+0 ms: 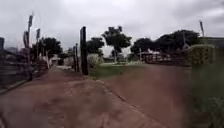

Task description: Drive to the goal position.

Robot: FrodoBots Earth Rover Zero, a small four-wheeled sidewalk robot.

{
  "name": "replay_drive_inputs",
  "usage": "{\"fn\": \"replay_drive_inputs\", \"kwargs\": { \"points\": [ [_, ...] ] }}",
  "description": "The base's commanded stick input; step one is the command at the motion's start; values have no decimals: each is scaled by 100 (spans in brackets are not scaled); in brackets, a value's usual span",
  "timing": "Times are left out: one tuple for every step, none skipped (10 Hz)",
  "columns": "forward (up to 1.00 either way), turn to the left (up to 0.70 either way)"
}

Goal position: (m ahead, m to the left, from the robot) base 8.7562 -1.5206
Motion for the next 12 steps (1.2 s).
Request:
{"fn": "replay_drive_inputs", "kwargs": {
  "points": [
    [78, -34],
    [77, -38],
    [77, -34],
    [77, -29],
    [78, -19],
    [79, -10],
    [100, 0],
    [100, 0],
    [100, 0],
    [100, 0],
    [100, 0],
    [100, -23]
  ]
}}
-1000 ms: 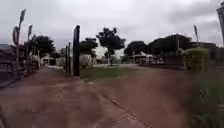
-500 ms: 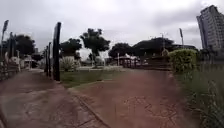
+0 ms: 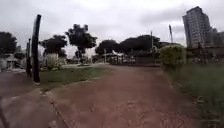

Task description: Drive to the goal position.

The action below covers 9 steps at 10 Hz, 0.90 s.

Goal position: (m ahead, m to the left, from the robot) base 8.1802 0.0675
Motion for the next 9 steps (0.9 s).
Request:
{"fn": "replay_drive_inputs", "kwargs": {
  "points": [
    [100, -38],
    [100, -40],
    [100, -40],
    [100, -40],
    [100, -40],
    [100, -40],
    [100, -35],
    [100, -13],
    [100, 0]
  ]
}}
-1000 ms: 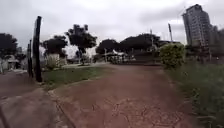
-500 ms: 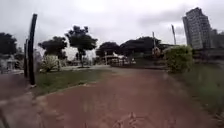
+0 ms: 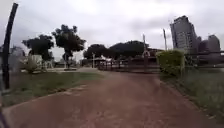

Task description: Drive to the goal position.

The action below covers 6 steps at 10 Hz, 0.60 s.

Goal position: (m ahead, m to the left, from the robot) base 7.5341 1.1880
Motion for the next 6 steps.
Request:
{"fn": "replay_drive_inputs", "kwargs": {
  "points": [
    [100, 0],
    [100, 0],
    [100, 0],
    [100, 0],
    [100, 0],
    [100, 0]
  ]
}}
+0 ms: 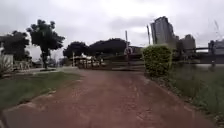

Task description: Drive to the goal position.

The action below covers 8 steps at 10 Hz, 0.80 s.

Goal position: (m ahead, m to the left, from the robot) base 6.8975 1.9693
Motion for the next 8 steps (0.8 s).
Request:
{"fn": "replay_drive_inputs", "kwargs": {
  "points": [
    [100, 0],
    [100, 0],
    [100, 0],
    [100, 0],
    [100, 0],
    [100, 0],
    [100, 0],
    [100, 0]
  ]
}}
